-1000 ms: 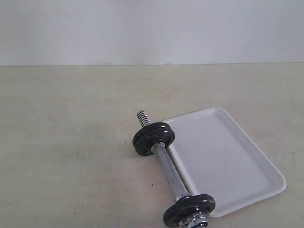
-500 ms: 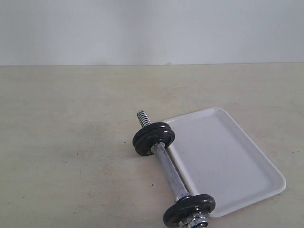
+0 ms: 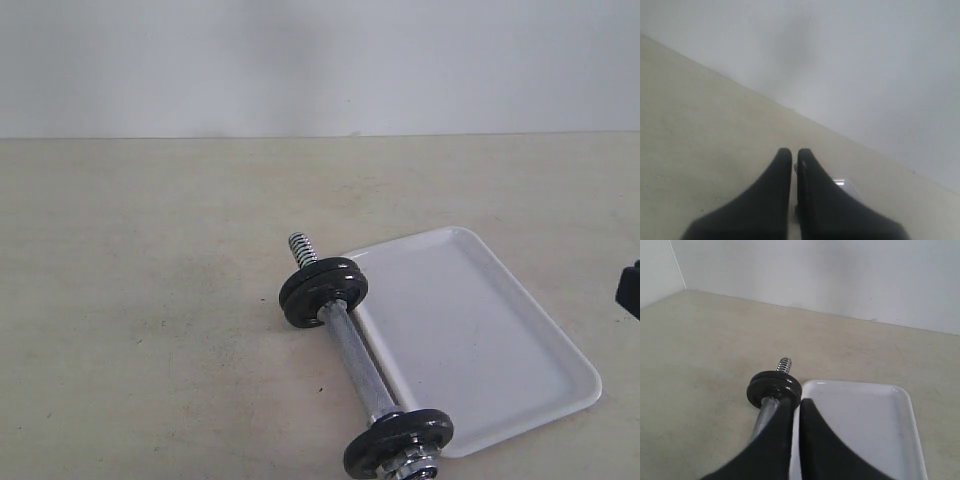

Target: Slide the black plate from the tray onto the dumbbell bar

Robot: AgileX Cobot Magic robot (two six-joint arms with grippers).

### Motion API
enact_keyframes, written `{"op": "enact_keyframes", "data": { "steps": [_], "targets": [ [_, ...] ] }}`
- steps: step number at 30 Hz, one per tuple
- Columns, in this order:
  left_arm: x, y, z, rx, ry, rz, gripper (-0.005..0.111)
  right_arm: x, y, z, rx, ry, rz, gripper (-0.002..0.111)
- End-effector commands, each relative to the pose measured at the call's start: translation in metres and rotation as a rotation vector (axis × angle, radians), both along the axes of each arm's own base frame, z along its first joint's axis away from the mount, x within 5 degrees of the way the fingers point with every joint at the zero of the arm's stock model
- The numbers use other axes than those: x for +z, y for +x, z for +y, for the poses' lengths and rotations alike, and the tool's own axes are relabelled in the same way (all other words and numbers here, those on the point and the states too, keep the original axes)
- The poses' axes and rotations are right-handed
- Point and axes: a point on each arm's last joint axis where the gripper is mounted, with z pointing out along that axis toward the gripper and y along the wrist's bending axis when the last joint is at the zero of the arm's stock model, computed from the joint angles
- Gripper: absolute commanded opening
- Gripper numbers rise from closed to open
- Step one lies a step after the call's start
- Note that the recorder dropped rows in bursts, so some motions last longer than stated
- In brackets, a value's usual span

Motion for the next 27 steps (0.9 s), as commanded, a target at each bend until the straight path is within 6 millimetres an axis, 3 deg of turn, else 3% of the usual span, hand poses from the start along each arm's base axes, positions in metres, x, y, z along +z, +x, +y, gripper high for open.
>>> {"op": "enact_keyframes", "data": {
  "steps": [1, 7, 16, 27],
  "targets": [
    [0.002, 0.000, 0.002, 0.025, 0.053, -0.052, 0.004, 0.000, 0.006, 0.002, -0.002, -0.052, -0.039, 0.003],
    [0.001, 0.002, 0.004, 0.086, 0.055, -0.048, 0.004, -0.005, 0.010, 0.000, -0.038, -0.055, -0.115, 0.002],
    [0.002, 0.000, -0.001, 0.032, 0.065, -0.061, 0.004, -0.056, 0.010, -0.010, -0.155, 0.047, -0.078, 0.002],
    [0.004, -0.001, -0.006, -0.019, 0.103, -0.102, 0.004, -0.054, 0.011, -0.011, -0.175, 0.107, -0.073, 0.002]
  ]
}}
